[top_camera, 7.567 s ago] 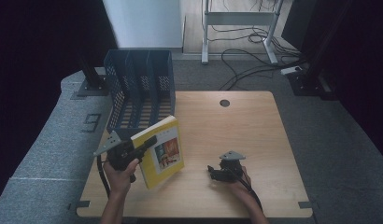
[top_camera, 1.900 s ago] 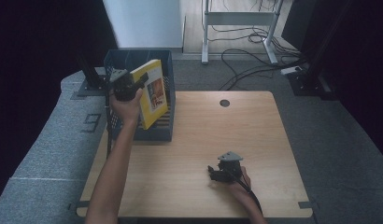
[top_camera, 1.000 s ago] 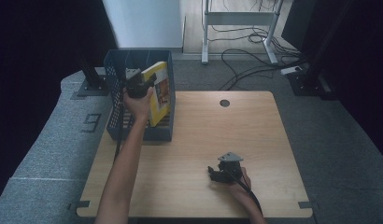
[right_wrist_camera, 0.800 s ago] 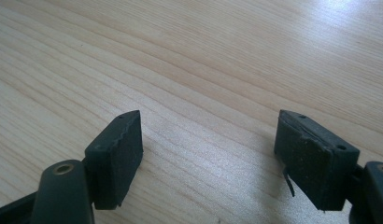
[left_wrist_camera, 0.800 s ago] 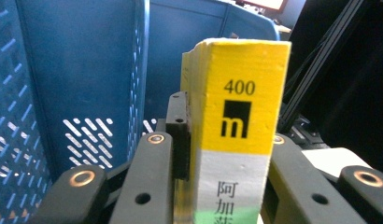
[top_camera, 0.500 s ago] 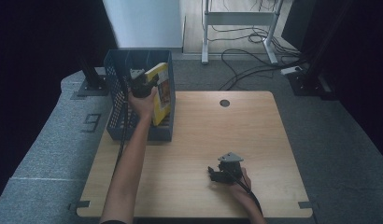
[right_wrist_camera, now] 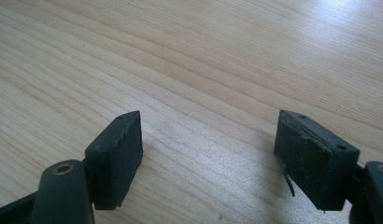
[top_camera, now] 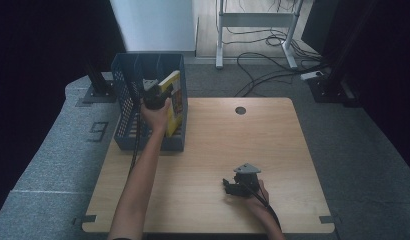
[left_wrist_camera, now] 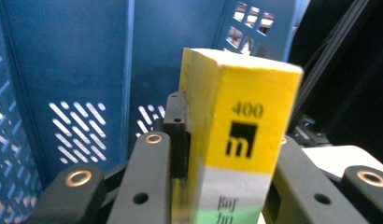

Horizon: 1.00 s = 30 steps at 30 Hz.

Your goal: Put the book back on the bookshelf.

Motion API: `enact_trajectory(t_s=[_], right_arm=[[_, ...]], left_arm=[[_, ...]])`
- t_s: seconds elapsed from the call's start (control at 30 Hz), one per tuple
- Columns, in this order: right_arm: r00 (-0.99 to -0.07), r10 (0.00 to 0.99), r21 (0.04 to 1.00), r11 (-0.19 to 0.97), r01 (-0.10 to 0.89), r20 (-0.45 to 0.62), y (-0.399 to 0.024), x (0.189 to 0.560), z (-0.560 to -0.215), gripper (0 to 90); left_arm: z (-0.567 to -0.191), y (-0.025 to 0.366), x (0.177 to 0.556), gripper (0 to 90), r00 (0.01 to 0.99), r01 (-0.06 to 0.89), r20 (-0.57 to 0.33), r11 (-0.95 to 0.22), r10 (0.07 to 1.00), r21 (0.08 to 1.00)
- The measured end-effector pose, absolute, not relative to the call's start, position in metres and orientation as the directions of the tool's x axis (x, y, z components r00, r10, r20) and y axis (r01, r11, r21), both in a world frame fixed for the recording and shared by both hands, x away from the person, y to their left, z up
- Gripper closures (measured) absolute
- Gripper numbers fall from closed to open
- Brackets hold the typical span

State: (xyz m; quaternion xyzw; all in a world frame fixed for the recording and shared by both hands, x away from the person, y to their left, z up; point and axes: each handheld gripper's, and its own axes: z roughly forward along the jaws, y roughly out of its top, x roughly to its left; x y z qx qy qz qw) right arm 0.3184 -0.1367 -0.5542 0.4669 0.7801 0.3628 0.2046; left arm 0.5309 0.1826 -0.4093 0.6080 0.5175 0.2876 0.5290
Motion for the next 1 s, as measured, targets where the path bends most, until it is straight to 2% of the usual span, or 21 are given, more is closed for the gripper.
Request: enact_trajectory(t_s=[0.17, 0.47, 0.83, 1.0], right_arm=[[-0.481, 0.877, 0.755, 0.304, 0.581, 0.017, -0.136, 0.318, -0.554, 22.9], [-0.48, 0.877, 0.754, 0.307, 0.581, 0.013, -0.136, 0.318, -0.554, 23.0], [-0.48, 0.877, 0.754, 0.307, 0.581, 0.013, -0.136, 0.318, -0.554, 23.0], [-0.48, 0.877, 0.754, 0.307, 0.581, 0.012, -0.136, 0.318, -0.554, 22.9]], left_arm=[[-0.408, 0.186, 0.516, 72.0, 0.324, 0.343, -0.172, 0.054, 0.93, 0.938], [-0.413, 0.193, 0.497, 70.6, 0.348, 0.357, -0.189, 0.057, 0.918, 0.932], [-0.414, 0.196, 0.487, 69.1, 0.377, 0.373, -0.182, 0.031, 0.908, 0.927], [-0.413, 0.194, 0.492, 68.0, 0.359, 0.371, -0.164, 0.021, 0.919, 0.928]])
